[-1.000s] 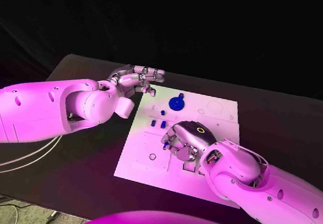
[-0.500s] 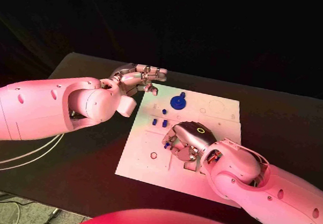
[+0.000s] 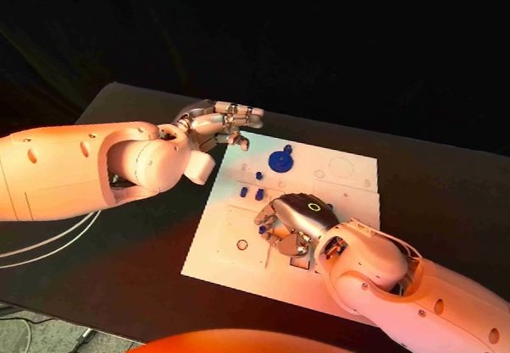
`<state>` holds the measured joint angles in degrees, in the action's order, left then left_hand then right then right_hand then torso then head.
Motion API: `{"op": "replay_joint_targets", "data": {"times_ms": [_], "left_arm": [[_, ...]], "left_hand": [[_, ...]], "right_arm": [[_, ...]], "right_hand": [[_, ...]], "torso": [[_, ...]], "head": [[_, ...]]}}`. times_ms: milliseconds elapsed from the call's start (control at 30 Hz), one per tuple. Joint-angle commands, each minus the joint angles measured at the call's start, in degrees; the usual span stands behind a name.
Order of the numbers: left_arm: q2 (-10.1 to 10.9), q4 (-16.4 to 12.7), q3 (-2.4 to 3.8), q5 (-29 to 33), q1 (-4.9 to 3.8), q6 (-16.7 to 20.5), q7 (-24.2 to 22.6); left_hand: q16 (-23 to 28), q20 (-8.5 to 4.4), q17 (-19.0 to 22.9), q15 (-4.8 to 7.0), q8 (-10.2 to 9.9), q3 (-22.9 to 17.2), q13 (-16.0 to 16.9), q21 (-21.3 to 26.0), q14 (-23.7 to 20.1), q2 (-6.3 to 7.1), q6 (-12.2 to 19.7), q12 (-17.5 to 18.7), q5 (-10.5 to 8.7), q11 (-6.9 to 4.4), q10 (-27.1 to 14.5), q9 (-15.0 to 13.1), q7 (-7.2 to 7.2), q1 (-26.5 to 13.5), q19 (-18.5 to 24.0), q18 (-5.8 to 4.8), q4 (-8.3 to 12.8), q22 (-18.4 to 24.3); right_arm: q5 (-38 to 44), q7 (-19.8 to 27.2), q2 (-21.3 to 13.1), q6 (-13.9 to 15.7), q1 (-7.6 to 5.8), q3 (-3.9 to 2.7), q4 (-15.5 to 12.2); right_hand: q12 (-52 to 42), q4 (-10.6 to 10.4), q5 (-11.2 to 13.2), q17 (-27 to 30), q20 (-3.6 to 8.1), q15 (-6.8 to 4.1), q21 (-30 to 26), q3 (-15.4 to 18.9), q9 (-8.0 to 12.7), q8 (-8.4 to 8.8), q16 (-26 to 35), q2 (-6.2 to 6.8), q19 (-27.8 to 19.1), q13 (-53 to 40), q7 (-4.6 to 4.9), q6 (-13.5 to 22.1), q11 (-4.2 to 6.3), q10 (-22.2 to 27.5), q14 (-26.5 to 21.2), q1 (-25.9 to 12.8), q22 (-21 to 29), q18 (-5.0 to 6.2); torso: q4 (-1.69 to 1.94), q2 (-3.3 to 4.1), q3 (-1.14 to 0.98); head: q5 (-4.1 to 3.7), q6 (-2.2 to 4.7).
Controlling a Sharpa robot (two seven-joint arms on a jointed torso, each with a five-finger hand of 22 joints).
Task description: Assemble the parts on the task board
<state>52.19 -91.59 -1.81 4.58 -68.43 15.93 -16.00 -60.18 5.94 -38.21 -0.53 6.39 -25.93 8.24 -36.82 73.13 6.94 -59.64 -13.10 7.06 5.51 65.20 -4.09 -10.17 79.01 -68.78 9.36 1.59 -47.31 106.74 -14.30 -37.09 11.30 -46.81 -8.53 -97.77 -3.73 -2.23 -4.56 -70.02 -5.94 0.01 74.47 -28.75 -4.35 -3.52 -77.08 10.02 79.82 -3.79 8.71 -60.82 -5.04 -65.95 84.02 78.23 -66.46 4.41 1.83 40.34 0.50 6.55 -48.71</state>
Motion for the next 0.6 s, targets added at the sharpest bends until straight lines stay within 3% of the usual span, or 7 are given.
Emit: {"op": "replay_joint_targets", "data": {"times_ms": [33, 467, 600], "left_arm": [[-0.1, -0.1, 0.04, -0.3, -0.03, -0.9, 0.0], [-0.1, 0.0, 0.03, -0.4, -0.03, -1.3, 0.3], [0.0, 0.0, 0.03, -0.5, -0.02, -1.4, 0.4]], "left_hand": [[-0.1, 0.28, 0.1, -0.05, 0.4, 0.1, 0.1, 0.3, -0.4, -0.10, 0.4, -0.2, 0.13, 0.05, -0.3, 0.1, 0.05, 0.4, 0.3, 1.06, 0.1, 0.1], [-0.2, 0.31, 0.0, -0.08, 0.4, 0.2, 0.1, 0.3, -0.5, -0.21, 0.5, -0.3, 0.14, 0.07, -0.4, 0.1, 0.03, 0.4, 0.3, 1.06, 0.1, 0.1], [-0.2, 0.31, 0.0, -0.08, 0.4, 0.2, 0.1, 0.3, -0.5, -0.21, 0.5, -0.3, 0.14, 0.07, -0.4, 0.1, 0.03, 0.4, 0.3, 1.06, 0.1, 0.1]], "right_arm": [[1.2, -2.4, 0.1, -1.5, 0.16, 0.29, 0.3], [1.7, -2.6, -1.4, 4.6, 0.19, 0.31, -2.3], [1.6, -2.6, -3.3, 6.7, 0.21, -0.54, -4.8]], "right_hand": [[0.1, -0.2, -0.3, 0.9, -0.19, 0.63, -1.6, 1.4, 0.5, 0.02, 0.8, 0.41, -1.3, 0.2, 0.29, 1.5, -0.70, 3.3, 2.1, -0.9, 2.2, 1.02], [-1.4, -0.2, -0.9, 2.6, -0.46, 0.78, -2.8, 3.4, 0.3, -0.44, 1.8, -0.69, -1.9, 0.0, 0.56, 1.0, -0.95, 5.0, 1.7, -0.1, 3.8, 1.33], [-2.1, -0.2, -1.4, 2.9, -0.44, 0.72, -2.8, 3.4, 0.3, -0.49, 2.0, -0.91, -1.8, -0.1, 0.56, 0.5, -0.84, 4.3, 1.7, 0.2, 3.7, 1.32]], "torso": [[0.05, -0.01, -0.01], [-0.03, 0.01, -0.08], [-0.11, -0.03, -0.07]], "head": [[-0.02, 0.03], [-0.23, 0.38], [-0.46, 0.69]]}}
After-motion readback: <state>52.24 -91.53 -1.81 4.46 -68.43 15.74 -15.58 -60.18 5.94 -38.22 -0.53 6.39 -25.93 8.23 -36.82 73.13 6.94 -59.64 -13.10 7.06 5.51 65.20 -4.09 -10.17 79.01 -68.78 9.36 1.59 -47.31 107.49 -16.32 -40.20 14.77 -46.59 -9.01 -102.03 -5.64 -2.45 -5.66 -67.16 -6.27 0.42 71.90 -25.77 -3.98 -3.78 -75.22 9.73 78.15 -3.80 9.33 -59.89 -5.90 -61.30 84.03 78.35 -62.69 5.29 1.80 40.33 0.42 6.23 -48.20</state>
